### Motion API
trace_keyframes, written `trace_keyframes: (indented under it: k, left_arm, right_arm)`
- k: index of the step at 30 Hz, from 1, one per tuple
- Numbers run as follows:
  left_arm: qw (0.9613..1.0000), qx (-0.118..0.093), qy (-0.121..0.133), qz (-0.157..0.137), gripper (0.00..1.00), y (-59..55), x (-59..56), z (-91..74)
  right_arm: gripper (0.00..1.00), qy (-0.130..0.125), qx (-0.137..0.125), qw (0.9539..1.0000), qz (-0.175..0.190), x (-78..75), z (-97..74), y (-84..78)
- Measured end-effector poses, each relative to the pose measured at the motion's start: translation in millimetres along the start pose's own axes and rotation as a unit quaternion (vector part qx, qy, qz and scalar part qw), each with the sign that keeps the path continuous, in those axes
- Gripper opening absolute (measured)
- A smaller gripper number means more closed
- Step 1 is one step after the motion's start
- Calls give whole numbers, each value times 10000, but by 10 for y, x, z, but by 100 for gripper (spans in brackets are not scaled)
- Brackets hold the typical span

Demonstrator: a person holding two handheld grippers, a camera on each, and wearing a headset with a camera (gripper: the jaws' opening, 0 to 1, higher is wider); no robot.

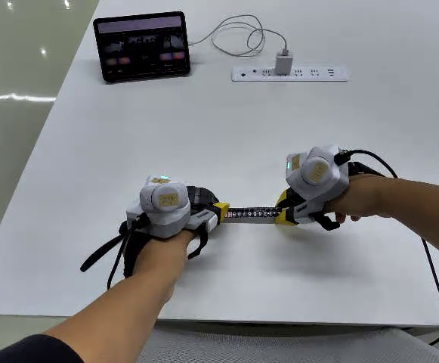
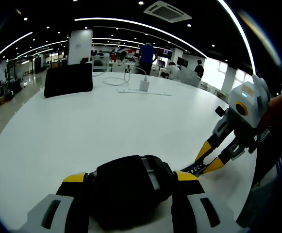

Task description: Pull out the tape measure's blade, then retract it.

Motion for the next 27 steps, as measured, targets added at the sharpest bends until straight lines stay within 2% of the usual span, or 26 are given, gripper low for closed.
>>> trace_keyframes:
  k: [27]
  left_arm:
    - [9999, 20, -85, -49, 64, 3, 1, -2]
  right_arm:
    - [11, -37, -146, 9999, 46, 16, 73, 121]
Point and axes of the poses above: the centre of the closed fingertips' face, and the gripper's own axes: z roughly forward along the fingers, x roughly to its left, y roughly out of its top, the point moved 1 cm from there along -z, roughly backward along the fingers, and after that the axes turned 1 degree about z, right-handed, at the moved point
